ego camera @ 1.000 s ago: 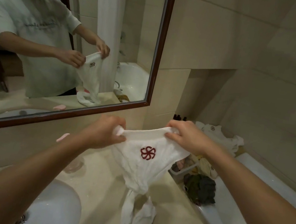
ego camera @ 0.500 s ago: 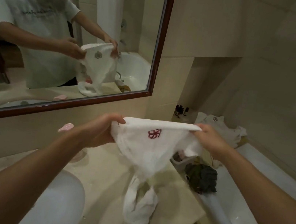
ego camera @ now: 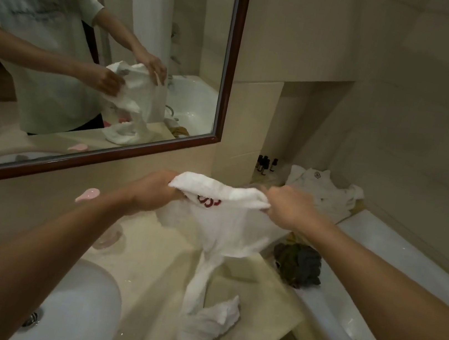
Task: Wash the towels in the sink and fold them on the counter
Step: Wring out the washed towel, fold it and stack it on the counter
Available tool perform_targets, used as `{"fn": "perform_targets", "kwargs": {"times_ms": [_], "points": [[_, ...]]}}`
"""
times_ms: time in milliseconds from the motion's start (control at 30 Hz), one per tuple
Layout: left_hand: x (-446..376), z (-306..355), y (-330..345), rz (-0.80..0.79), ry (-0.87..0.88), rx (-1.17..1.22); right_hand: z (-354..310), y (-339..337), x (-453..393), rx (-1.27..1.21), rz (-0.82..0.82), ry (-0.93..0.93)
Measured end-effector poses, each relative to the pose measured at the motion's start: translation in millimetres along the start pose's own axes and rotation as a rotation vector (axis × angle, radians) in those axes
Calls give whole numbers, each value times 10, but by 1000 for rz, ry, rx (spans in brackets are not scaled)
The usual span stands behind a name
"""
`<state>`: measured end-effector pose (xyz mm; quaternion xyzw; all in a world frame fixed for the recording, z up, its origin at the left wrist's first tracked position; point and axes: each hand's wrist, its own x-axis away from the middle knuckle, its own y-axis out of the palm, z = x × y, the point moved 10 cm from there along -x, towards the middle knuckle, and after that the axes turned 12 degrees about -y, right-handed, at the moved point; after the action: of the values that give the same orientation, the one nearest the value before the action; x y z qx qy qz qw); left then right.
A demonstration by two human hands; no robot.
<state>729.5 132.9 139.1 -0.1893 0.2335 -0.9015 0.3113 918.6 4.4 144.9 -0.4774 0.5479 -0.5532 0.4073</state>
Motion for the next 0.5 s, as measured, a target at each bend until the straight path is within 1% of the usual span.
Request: {"fn": "perform_targets", "kwargs": {"times_ms": [33,67,100,133,167,200,233,267,300,333,367,400,433,467,500], "points": [[76,61,73,-105,-11,101,110,-33,-9,-291,54,38],[147,65,141,-204,-59,111,159,-97,13,-564,114,63],[212,70,173,-260,-103,3,171,-175,46,-740,166,73],[220,46,145,-256,-123,-204,109,-277,74,-821,193,62],[174,16,72,-197,-129,-464,4,-360,84,-840,191,26],[114,31,-43,-91,-128,-697,-113,-430,74,-830,173,-14],[58,69,-202,37,-130,-832,-227,-508,57,-805,142,-58],[23,126,-370,160,-121,-869,-332,-584,48,-761,98,-103],[-6,176,-508,248,-95,-829,-416,-635,38,-663,34,-143],[-33,214,-615,287,-53,-739,-491,-660,43,-497,-42,-172],[-41,247,-694,292,-9,-598,-515,-641,40,-273,-107,-175],[-38,268,-742,273,22,-432,-468,-635,9,-15,-134,-143],[-11,298,-755,240,48,-294,-407,-683,-38,217,-109,-100],[32,339,-732,195,72,-214,-354,-761,-95,371,-56,-64],[83,394,-677,128,100,-180,-297,-849,-135,413,11,-38]]}}
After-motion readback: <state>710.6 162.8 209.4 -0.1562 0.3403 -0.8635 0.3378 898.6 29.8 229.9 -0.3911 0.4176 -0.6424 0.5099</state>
